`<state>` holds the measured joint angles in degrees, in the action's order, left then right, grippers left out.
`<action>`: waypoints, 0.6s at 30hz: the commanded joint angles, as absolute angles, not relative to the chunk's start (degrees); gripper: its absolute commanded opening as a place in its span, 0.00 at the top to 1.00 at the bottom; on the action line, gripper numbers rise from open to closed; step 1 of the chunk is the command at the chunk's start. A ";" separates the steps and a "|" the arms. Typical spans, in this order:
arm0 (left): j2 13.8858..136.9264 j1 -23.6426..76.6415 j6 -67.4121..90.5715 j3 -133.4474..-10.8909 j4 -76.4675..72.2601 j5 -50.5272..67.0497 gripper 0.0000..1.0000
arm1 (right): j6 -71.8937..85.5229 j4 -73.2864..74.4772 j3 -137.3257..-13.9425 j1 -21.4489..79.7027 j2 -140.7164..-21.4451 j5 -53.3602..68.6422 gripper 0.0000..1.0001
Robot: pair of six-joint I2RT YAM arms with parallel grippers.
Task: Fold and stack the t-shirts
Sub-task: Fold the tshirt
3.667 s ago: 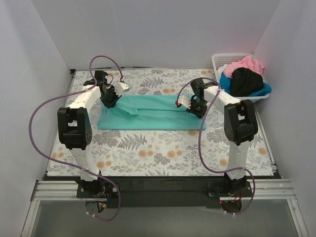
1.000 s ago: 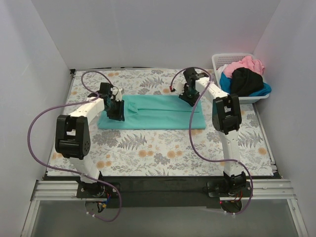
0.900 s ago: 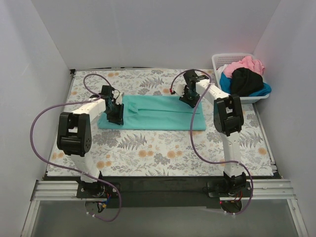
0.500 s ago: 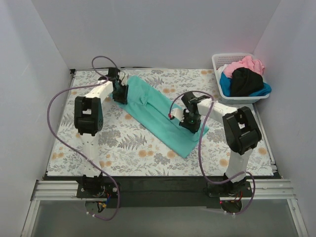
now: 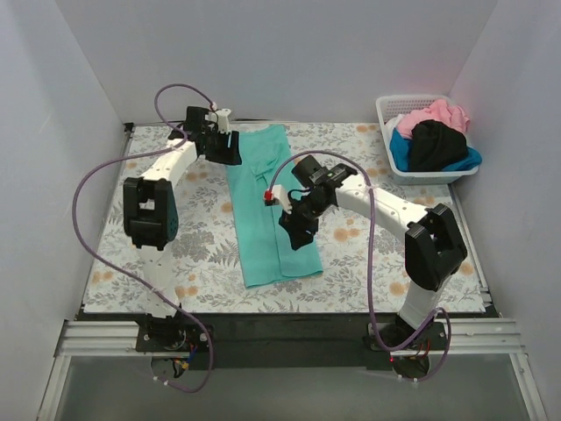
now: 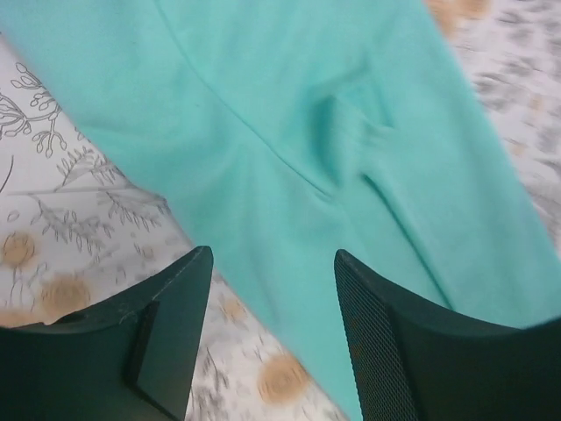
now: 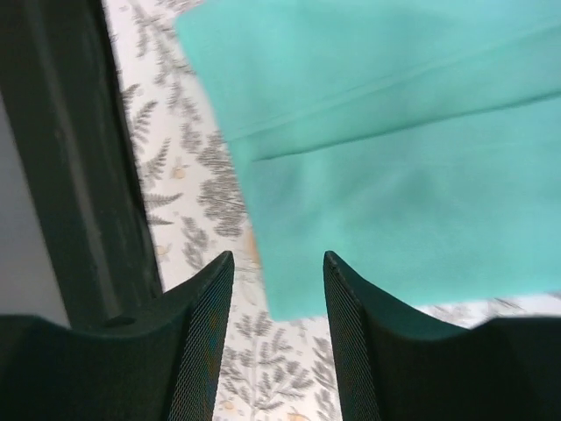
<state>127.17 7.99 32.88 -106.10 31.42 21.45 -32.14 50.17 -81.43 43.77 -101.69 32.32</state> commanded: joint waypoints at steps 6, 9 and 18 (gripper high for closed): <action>96.54 7.82 26.64 -77.57 30.49 38.57 0.47 | -35.42 49.93 -82.71 41.75 -106.42 23.91 0.59; 90.38 7.82 23.48 -69.28 31.29 44.81 0.50 | -35.77 47.21 -79.55 41.75 -107.14 23.21 0.64; 73.84 8.00 5.22 -51.86 36.99 46.23 0.53 | -28.50 37.71 -67.94 44.73 -108.89 25.39 0.69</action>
